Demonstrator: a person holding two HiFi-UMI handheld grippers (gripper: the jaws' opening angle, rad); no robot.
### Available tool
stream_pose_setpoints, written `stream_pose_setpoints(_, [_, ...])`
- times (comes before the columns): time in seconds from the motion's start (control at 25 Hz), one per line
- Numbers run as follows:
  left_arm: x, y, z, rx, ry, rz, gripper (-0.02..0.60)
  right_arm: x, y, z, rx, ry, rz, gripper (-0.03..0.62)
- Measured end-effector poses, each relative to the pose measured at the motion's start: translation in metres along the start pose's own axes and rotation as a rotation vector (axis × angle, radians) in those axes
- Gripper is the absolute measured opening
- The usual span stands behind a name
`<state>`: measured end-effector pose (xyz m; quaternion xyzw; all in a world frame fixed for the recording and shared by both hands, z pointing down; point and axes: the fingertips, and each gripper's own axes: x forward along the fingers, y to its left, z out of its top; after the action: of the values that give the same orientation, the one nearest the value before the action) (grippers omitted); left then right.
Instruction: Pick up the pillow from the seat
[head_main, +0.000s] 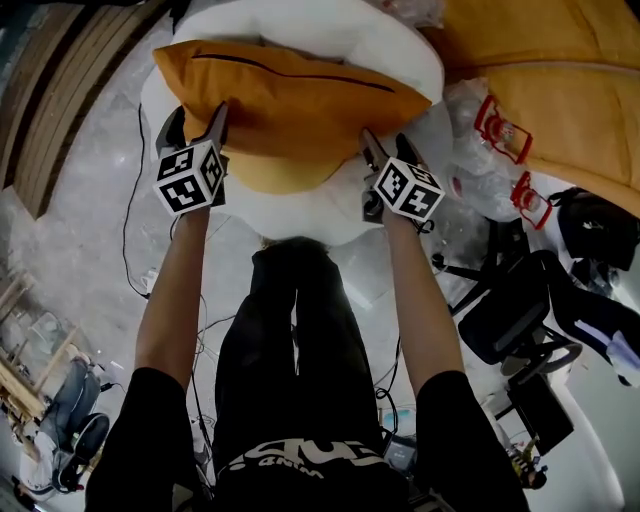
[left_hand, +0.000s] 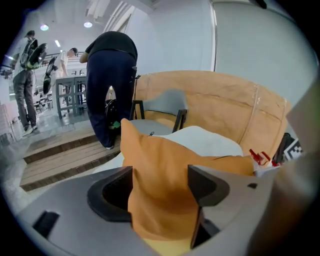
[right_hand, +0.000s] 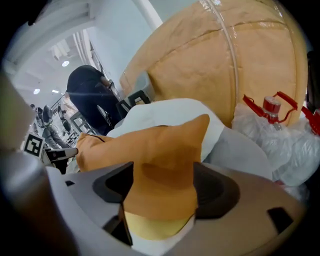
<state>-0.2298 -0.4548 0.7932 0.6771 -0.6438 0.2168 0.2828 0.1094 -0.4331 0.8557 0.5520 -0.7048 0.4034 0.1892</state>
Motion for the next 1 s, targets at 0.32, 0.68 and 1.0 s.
stream_pose_setpoints(0.32, [0.022, 0.005, -0.011, -0.021, 0.002, -0.018, 0.336, 0.032, -0.012, -0.006, 0.078, 0.02, 0.061, 0.354])
stream_pose_setpoints(0.68, [0.026, -0.006, -0.02, 0.013, 0.044, -0.051, 0.224, 0.029, -0.013, -0.013, 0.0, 0.028, 0.04, 0.21])
stream_pose_setpoints(1.0, [0.007, -0.02, -0.036, -0.022, 0.088, -0.102, 0.058, 0.016, -0.013, -0.026, -0.05, 0.003, 0.011, 0.054])
